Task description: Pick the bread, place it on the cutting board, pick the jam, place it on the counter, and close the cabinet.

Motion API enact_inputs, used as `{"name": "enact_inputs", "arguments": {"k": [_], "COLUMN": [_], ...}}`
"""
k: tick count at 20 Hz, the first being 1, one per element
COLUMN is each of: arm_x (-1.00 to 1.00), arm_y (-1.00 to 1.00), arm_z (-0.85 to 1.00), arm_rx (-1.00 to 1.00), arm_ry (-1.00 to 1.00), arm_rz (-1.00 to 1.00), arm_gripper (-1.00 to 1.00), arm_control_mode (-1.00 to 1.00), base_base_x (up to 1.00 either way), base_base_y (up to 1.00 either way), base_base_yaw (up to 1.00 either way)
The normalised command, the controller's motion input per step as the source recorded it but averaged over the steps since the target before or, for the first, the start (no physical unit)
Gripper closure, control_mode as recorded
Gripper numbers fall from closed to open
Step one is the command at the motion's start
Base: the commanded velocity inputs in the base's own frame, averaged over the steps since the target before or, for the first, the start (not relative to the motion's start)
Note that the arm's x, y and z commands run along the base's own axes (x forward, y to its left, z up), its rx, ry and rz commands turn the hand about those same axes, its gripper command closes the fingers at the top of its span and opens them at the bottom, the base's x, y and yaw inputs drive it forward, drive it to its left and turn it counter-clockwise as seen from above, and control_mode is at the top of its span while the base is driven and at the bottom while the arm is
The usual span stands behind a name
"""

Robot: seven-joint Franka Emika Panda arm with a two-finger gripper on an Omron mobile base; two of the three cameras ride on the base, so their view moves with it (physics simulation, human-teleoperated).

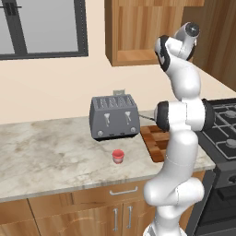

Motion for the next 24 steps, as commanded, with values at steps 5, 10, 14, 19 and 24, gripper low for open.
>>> {"name": "enact_inputs", "arguments": {"k": [5, 10, 14, 19, 24], "arm_x": [-0.18, -0.18, -0.19, -0.26, -0.33], "arm_y": [0.01, 0.04, 0.04, 0.1, 0.2], "arm_z": [0.06, 0.04, 0.0, 0.0, 0.0], "arm_rx": [0.0, 0.0, 0.0, 0.0, 0.0], "arm_ry": [0.0, 0.0, 0.0, 0.0, 0.0], "arm_rz": [0.0, 0.0, 0.0, 0.0, 0.0], "arm_gripper": [1.0, 1.0, 1.0, 1.0, 1.0], "arm_control_mode": [-1.0, -1.0, -1.0, -1.0, -1.0], "base_base_x": [0.0, 0.0, 0.0, 0.0, 0.0], "base_base_y": [0.0, 0.0, 0.0, 0.0, 0.0], "base_base_yaw": [0.0, 0.0, 0.0, 0.0, 0.0]}}
